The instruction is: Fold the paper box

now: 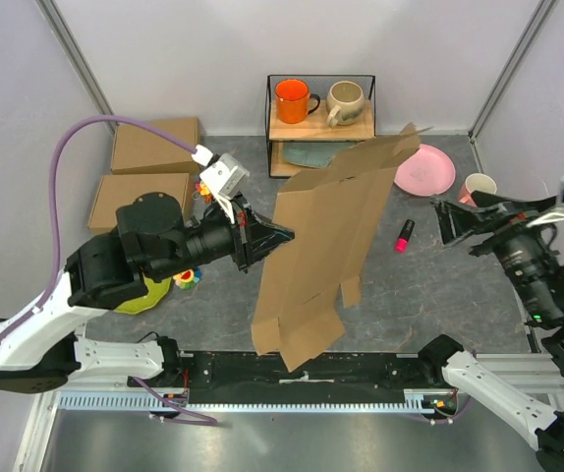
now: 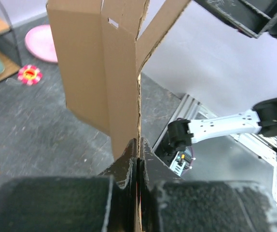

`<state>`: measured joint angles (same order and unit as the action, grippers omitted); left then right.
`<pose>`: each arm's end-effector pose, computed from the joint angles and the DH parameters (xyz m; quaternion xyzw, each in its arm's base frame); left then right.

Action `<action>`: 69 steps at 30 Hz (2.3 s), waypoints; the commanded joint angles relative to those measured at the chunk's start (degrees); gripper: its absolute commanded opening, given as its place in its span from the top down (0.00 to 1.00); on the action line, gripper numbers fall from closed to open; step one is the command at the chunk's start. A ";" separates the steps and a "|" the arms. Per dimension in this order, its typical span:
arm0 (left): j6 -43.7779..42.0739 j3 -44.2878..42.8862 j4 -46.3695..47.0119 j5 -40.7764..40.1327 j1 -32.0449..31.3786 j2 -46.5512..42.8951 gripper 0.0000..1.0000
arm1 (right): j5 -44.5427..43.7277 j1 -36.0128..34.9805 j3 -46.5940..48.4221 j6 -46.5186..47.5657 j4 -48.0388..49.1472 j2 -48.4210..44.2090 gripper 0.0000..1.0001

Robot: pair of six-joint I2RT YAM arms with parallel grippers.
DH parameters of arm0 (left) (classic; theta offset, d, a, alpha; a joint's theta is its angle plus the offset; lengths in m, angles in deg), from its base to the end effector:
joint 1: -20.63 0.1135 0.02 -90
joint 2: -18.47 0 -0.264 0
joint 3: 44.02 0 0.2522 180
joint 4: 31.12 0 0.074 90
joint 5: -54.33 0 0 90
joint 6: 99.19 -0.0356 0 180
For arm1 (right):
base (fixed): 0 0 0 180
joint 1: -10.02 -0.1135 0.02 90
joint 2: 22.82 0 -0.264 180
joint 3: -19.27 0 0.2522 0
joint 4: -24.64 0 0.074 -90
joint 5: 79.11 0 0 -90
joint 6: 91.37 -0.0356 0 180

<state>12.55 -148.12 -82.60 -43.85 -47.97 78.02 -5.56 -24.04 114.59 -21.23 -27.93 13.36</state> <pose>0.0683 -0.1605 0.5048 0.2535 0.7039 -0.4314 0.5041 0.0419 0.0161 0.4982 0.0246 0.6667 0.2501 0.7017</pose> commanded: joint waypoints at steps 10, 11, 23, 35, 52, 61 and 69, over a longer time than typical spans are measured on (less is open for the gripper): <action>-2.95 -16.98 -10.01 18.88 7.93 6.19 0.98 | 8.45 -0.12 4.75 -2.47 -0.92 -1.29 0.02; -1.62 -12.62 -9.84 21.95 10.48 6.19 0.98 | 8.19 -0.13 4.31 -2.38 -0.92 -1.55 0.02; -5.30 16.70 3.44 42.91 41.16 19.51 0.68 | 6.60 -0.12 -0.78 -0.62 -0.92 -4.45 0.02; 11.11 29.23 10.12 15.60 46.01 3.50 0.00 | 6.43 -0.04 -10.36 -1.59 2.41 -5.51 0.02; 68.79 63.70 -7.65 -22.05 28.08 -16.32 0.01 | 11.70 -0.13 -21.35 -7.12 9.01 -2.08 0.02; 65.37 72.32 6.68 -16.08 28.17 -15.25 0.01 | 10.47 -0.04 -22.41 -6.42 8.84 -2.70 0.02; 57.90 81.54 24.34 -5.97 28.17 -18.24 0.28 | 10.65 -0.12 -23.37 -6.07 9.01 -2.26 0.02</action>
<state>74.43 -71.78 -66.99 -55.92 -19.64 60.36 5.04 -24.04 91.75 -27.48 -20.84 11.26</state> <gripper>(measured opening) 0.759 0.982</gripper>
